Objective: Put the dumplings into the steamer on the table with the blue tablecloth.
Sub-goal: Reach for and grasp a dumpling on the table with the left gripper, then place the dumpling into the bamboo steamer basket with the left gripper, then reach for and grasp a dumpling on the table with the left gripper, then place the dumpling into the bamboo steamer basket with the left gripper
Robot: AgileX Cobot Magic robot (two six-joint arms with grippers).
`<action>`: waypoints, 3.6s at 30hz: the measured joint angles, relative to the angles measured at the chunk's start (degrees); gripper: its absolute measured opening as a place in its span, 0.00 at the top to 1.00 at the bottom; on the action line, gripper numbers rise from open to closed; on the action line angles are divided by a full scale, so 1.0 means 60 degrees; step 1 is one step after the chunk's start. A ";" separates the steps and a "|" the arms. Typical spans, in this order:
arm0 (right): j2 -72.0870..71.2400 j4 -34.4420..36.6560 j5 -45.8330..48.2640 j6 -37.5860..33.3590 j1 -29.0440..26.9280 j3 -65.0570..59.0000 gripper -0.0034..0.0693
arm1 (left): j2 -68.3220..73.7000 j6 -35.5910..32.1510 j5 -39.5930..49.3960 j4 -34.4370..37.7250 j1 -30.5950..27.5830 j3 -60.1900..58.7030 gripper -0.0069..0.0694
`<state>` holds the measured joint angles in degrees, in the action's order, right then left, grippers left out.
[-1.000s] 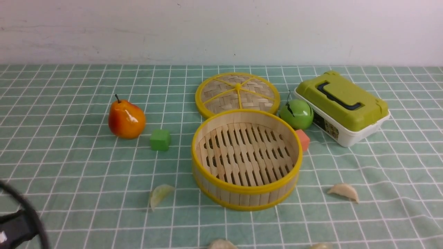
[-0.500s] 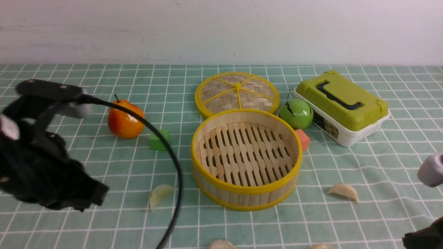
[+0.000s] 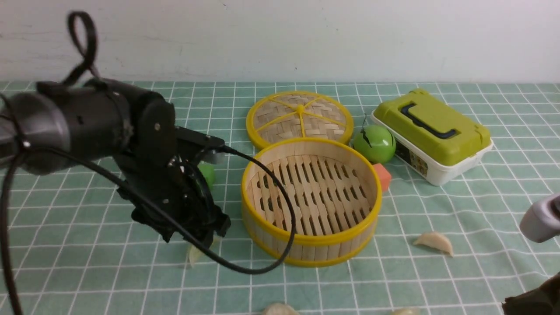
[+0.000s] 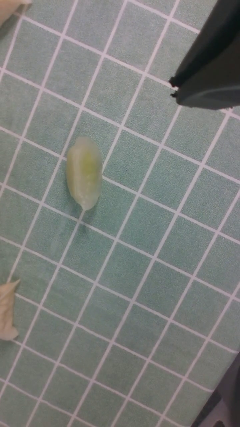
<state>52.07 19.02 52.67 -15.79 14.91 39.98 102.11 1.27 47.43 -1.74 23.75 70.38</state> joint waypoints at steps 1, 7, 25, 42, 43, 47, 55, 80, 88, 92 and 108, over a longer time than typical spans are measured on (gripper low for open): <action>0.0000 0.0000 0.0000 0.0000 0.0000 0.0000 0.97 | 0.0114 0.0000 -0.0097 -0.0047 0.0000 0.0000 0.25; 0.0000 -0.0079 0.0000 0.0000 0.0000 0.0000 0.96 | 0.1291 0.0021 -0.1258 -0.0363 0.0000 0.0000 0.33; 0.0000 -0.0180 0.0000 0.0000 0.0000 0.0000 0.94 | -0.0117 0.0294 -0.0042 0.0946 0.0585 0.2652 0.64; 0.0000 -0.0180 0.0064 0.0000 0.0000 0.0000 0.92 | 0.4894 0.3026 0.0581 0.0232 0.2009 0.8234 0.64; 0.0000 -0.0180 0.0064 0.0000 0.0000 0.0000 0.92 | 0.5094 0.3035 0.0580 0.0142 0.2009 0.8382 0.64; 0.0000 -0.0180 0.0064 0.0000 0.0000 0.0000 0.92 | 0.5378 0.3034 0.0634 -0.0303 0.2009 0.8518 0.53; 0.0000 -0.0180 -0.0051 0.0000 0.0000 0.0000 0.91 | 0.4625 0.2749 0.1766 -0.0487 0.2001 0.8527 0.25; 0.0000 0.0215 -0.0472 0.0000 0.0000 0.0000 0.90 | -0.0652 -0.1169 0.0355 0.1883 0.2237 -0.0368 0.23; 0.0000 0.0215 -0.0516 0.0000 0.0000 0.0000 0.88 | 0.0573 -0.1380 -0.0642 0.0966 0.3423 -0.0486 0.23; 0.0000 0.0206 -0.0475 0.0000 0.0000 0.0000 0.88 | 0.1053 -0.0807 -0.0837 0.0474 0.3512 -0.0473 0.31; 0.0000 0.0133 -0.0454 0.0000 0.0000 0.0000 0.85 | 0.0104 0.1829 0.0430 -0.0217 0.2921 0.2802 0.65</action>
<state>52.07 19.81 49.95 -15.79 14.91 39.98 102.73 12.24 50.01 -3.04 41.28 87.19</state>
